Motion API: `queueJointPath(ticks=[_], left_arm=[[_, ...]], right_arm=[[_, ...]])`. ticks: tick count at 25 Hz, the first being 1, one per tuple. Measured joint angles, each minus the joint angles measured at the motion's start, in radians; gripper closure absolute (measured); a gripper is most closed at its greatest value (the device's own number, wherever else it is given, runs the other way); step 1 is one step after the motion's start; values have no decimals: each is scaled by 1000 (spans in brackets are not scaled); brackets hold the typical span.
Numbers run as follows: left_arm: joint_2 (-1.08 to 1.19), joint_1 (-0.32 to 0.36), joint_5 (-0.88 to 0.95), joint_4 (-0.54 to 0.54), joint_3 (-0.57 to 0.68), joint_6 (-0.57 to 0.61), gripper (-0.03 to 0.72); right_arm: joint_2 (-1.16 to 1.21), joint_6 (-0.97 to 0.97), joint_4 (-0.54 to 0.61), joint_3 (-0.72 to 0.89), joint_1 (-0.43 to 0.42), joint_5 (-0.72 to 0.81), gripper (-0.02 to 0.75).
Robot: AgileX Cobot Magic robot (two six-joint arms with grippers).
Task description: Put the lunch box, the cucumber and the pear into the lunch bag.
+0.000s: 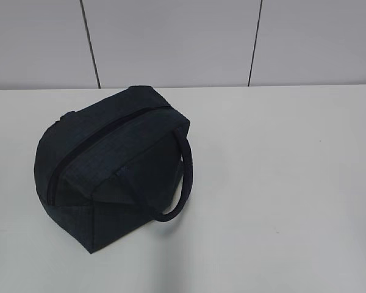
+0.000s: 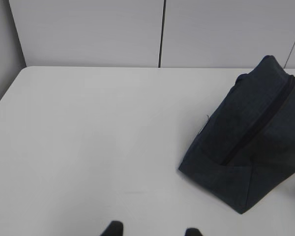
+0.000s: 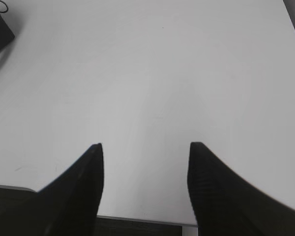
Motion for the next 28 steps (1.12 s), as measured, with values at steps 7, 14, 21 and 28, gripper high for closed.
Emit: queueJointPath(ticks=[7, 14, 21, 28], left_arm=[[0, 0, 0, 0, 0, 0, 449], [0, 0, 0, 0, 0, 0, 449], [0, 0, 0, 0, 0, 0, 449], [0, 0, 0, 0, 0, 0, 449]], right_arm=[[0, 0, 0, 0, 0, 0, 313], [0, 0, 0, 0, 0, 0, 313], [0, 0, 0, 0, 0, 0, 313], [0, 0, 0, 0, 0, 0, 313]])
